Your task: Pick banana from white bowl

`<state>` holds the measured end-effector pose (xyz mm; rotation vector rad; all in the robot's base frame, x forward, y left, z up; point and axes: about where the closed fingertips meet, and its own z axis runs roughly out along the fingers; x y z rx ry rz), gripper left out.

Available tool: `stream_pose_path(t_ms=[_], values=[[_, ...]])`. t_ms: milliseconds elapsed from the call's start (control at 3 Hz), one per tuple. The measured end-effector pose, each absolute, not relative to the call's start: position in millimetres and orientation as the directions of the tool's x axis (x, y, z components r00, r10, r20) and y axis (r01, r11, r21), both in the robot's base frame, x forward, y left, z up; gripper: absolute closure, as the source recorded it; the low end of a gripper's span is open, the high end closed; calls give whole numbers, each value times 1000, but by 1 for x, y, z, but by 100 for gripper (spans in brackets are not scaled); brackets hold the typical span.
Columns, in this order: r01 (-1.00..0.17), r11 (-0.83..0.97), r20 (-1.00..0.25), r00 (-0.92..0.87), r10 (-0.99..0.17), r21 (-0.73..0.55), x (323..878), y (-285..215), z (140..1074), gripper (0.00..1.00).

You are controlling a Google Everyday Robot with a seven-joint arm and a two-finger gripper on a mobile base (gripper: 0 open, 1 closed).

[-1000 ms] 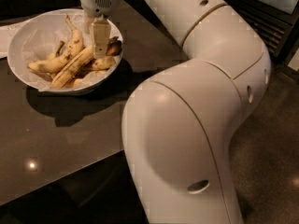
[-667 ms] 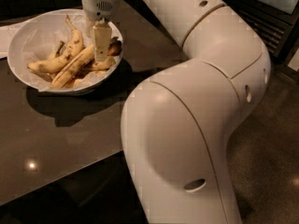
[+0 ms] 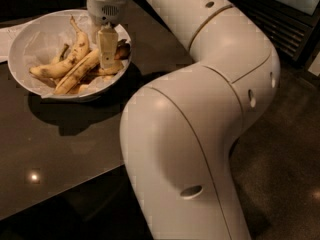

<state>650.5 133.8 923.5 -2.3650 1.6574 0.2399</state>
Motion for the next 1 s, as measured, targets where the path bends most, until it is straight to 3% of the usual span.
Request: stream_pose_path(t_ms=[667,1000], values=[[-939,-335,-288,343,-894,-80,654,141,913,29],[-942,-331,-295,331,-896,-53,650,136,906,47]])
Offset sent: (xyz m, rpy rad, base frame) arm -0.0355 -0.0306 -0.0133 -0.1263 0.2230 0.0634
